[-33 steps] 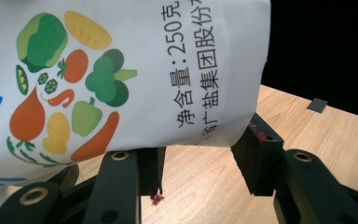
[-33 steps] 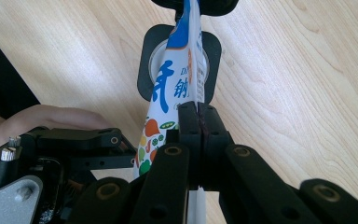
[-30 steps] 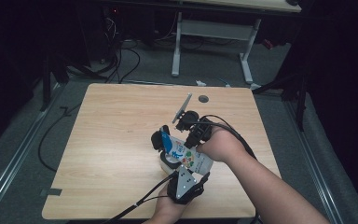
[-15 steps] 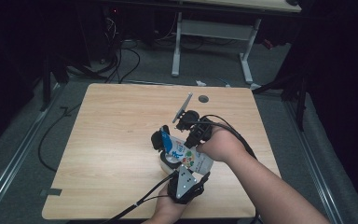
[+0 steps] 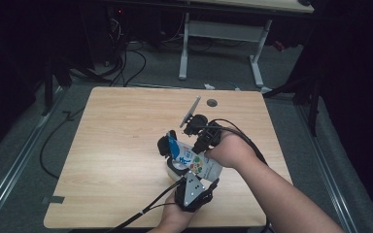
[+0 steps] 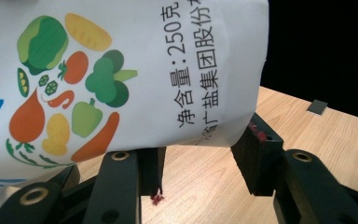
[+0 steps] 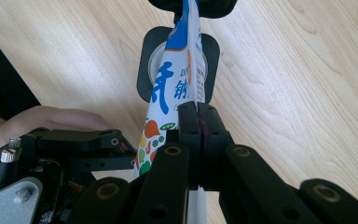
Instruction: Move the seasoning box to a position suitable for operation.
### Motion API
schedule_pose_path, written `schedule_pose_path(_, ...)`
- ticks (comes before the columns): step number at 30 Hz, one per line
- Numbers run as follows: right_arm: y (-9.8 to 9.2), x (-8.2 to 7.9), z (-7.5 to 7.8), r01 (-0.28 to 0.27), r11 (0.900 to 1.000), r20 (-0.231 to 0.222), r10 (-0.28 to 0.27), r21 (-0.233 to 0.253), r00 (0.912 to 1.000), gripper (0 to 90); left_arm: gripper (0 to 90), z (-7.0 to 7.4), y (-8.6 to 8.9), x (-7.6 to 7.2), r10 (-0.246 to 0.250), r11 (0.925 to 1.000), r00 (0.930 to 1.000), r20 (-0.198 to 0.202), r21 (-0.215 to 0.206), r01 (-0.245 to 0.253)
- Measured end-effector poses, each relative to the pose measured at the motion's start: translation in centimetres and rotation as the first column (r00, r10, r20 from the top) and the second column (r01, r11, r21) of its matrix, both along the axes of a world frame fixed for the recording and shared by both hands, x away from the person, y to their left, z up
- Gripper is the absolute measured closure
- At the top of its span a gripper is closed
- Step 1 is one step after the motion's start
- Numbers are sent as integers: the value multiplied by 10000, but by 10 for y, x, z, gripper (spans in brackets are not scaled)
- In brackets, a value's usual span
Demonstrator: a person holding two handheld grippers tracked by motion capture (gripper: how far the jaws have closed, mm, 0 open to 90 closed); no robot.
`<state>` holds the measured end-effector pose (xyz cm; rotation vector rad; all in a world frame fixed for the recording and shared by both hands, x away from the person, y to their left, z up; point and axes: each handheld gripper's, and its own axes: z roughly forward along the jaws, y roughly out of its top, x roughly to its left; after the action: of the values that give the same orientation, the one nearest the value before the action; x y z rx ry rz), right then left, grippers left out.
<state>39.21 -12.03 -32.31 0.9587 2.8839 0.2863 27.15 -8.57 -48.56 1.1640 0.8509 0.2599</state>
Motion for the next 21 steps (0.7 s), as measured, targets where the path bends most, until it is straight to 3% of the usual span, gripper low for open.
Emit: schedule_pose_path(21, -7, -6, -6, 30, 9997, -80, -29, 246, 10000, 900, 571, -14, 3, -4, -80, 9989, 9999, 85, 470, 76)
